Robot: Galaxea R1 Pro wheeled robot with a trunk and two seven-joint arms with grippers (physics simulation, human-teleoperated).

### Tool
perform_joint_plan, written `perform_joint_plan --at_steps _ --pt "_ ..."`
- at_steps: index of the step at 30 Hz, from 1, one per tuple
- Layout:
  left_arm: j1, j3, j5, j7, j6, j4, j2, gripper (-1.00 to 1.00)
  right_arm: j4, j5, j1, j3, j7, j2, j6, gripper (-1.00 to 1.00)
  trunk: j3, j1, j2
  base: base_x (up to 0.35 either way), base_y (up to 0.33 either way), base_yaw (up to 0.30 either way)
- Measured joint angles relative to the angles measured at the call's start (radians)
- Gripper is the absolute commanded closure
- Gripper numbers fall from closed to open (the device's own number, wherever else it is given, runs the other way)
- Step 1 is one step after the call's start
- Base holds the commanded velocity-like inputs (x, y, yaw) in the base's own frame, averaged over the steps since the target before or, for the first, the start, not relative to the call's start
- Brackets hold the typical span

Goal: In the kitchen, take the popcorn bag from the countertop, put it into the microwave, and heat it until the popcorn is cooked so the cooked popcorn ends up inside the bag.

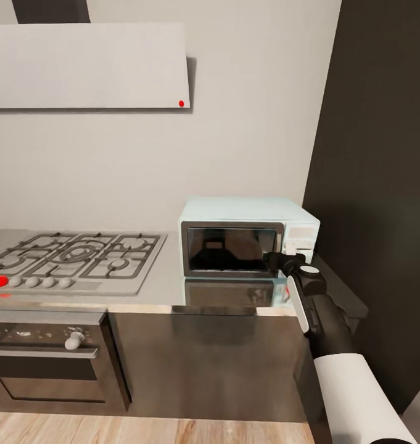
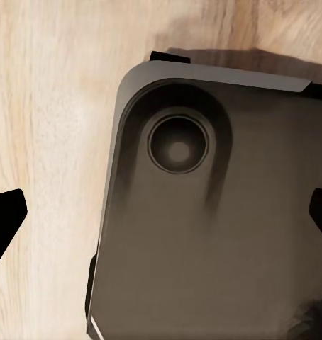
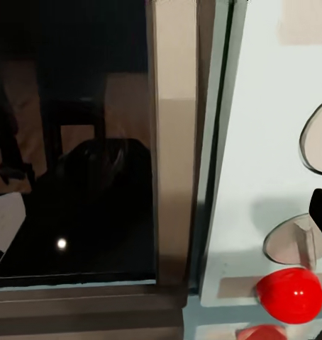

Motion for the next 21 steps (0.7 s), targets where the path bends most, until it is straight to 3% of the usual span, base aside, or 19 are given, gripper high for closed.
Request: perform_joint_plan --at_steps 21 --pt "0.000 0.000 0.001 0.000 0.003 0.000 0.000 -1.00 0.001 0.001 0.000 0.000 0.001 -0.001 -0.001 -1.00 0.000 0.000 0.000 0.025 0.000 0.000"
